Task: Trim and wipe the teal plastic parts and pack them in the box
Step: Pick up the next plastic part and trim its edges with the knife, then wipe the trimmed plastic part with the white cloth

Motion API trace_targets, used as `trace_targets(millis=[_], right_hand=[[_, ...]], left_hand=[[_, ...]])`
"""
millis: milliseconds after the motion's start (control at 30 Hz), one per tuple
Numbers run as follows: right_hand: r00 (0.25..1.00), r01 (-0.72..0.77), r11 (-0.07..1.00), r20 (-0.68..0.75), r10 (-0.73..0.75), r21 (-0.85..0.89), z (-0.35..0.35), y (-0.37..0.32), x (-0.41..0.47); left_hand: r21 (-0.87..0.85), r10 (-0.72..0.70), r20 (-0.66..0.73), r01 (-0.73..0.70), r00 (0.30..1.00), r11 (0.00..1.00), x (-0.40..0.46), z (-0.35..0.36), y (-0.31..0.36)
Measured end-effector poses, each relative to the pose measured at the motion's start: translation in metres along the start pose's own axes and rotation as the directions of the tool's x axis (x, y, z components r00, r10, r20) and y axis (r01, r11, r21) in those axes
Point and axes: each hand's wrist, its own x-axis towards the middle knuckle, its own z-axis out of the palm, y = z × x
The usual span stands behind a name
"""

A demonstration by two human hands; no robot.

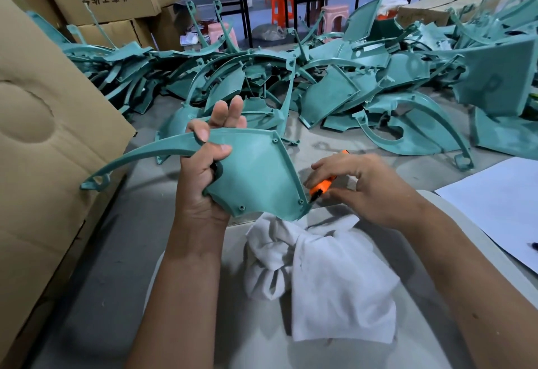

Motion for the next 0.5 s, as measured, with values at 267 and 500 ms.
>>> trace_targets(millis=[267, 500], right_hand=[[0.966, -0.172, 0.907, -0.246, 0.08, -0.384, 0.004, 0.011, 0.001], [0.897, -0.406, 0.777, -0.372, 0.239, -0.48, 0.01, 0.01, 0.001]], left_hand=[[0.613, 0.124, -0.2, 0.025, 0.972, 0.79, 0.014, -0.015, 0.003], [0.828, 0.261, -0.171, -0.005, 0.95, 0.56, 0.015, -0.025, -0.003]])
